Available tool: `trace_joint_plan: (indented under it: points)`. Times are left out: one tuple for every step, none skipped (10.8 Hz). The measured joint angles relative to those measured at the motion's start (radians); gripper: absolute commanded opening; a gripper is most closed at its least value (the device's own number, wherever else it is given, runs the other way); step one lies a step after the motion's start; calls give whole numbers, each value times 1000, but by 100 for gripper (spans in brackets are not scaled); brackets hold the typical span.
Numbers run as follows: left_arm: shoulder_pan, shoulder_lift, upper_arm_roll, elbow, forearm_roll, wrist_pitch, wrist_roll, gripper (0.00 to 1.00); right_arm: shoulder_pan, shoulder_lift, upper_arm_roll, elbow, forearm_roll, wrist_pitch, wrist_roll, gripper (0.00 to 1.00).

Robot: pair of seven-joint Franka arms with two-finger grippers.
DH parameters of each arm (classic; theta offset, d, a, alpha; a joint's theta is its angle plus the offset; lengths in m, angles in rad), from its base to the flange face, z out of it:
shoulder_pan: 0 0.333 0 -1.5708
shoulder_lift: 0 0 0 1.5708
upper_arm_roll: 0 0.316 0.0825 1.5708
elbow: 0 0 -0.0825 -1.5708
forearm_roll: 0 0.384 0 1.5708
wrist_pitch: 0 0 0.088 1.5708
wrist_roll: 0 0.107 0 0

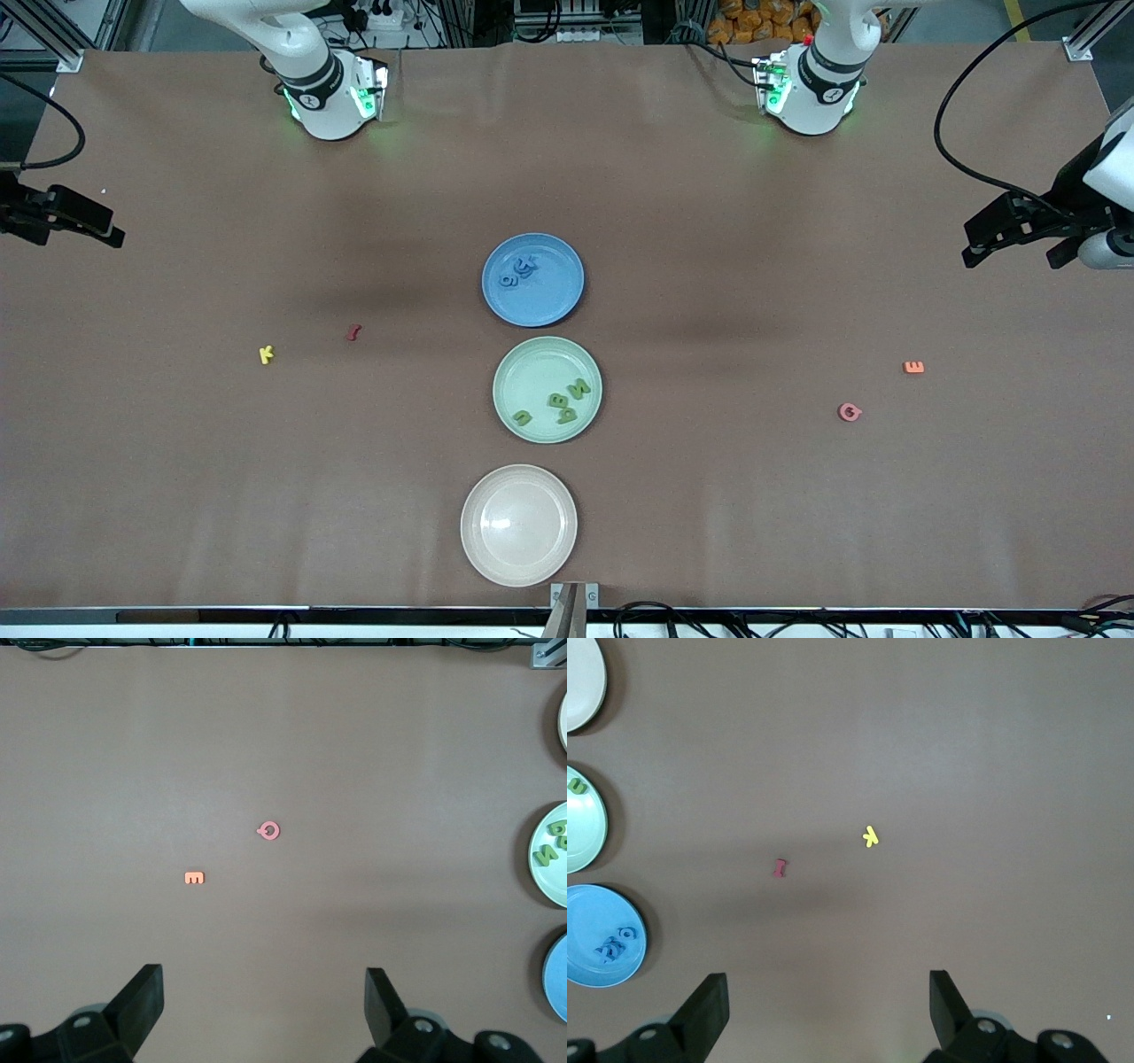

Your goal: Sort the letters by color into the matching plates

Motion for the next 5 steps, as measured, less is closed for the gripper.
trace_joint_plan:
  points:
    - [0, 0, 0, 0, -1, 0, 0, 100, 2, 0, 1, 0, 3, 0, 0, 100]
    - [0, 0, 0, 0, -1, 0, 0, 100, 3, 0, 2, 0, 6, 0, 0, 100]
    - [0, 0, 0, 0, -1, 0, 0, 100, 4, 0, 2, 0, 8, 0, -1, 100]
    - [0, 0, 0, 0, -1, 0, 0, 100, 7, -1, 4, 1, 10, 0, -2, 100]
    - [0, 0, 1, 0, -1, 0, 0, 100, 10, -1, 8, 1, 10, 0, -3, 100]
